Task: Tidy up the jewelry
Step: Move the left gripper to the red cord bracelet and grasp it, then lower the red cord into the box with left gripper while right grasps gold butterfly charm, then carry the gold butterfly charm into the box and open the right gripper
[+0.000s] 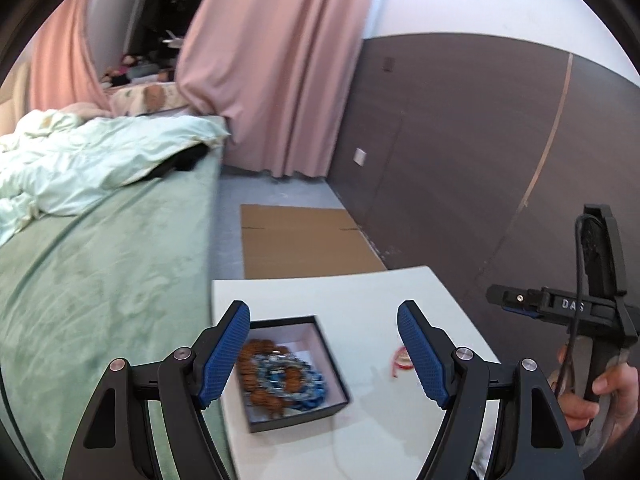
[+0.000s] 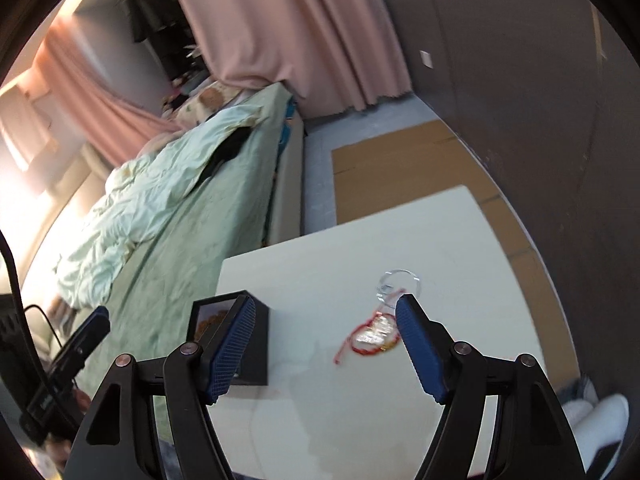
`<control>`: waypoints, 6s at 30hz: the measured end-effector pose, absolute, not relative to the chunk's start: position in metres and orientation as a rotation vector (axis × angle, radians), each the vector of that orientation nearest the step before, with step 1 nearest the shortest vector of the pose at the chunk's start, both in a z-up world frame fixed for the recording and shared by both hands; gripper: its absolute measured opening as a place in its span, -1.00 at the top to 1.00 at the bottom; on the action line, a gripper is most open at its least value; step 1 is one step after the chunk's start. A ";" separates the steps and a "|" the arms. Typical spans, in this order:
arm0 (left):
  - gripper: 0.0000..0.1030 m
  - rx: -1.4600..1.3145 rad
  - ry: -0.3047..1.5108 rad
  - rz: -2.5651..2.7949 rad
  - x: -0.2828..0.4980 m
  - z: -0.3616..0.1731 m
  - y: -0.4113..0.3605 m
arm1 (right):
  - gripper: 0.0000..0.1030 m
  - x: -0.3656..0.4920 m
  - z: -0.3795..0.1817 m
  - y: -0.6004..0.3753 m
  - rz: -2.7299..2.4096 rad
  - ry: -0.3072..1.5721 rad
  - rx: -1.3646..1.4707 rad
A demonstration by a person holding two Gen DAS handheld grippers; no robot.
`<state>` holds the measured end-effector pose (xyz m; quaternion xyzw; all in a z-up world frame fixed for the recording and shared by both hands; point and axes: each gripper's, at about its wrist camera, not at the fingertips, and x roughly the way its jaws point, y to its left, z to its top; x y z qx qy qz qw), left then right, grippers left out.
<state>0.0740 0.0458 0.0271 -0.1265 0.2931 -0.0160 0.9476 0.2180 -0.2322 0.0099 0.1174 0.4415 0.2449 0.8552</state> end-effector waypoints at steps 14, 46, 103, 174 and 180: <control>-0.67 -0.223 0.752 -0.161 0.126 0.001 -0.017 | -0.77 0.216 -0.021 -0.278 0.561 1.031 0.427; 0.42 -0.004 1.078 -0.197 0.216 -0.116 -0.087 | -0.77 0.267 -0.060 -0.325 0.448 1.144 0.457; 0.96 -0.269 0.838 -0.188 0.172 -0.017 0.028 | 0.37 0.259 -0.117 -0.155 0.452 1.248 -0.099; -0.73 -0.391 0.814 0.023 0.104 -0.005 0.110 | -0.27 0.210 -0.038 -0.146 0.712 1.068 0.326; -0.73 -0.373 0.827 -0.016 0.112 -0.006 0.095 | -0.27 0.212 -0.040 -0.173 0.654 1.073 0.370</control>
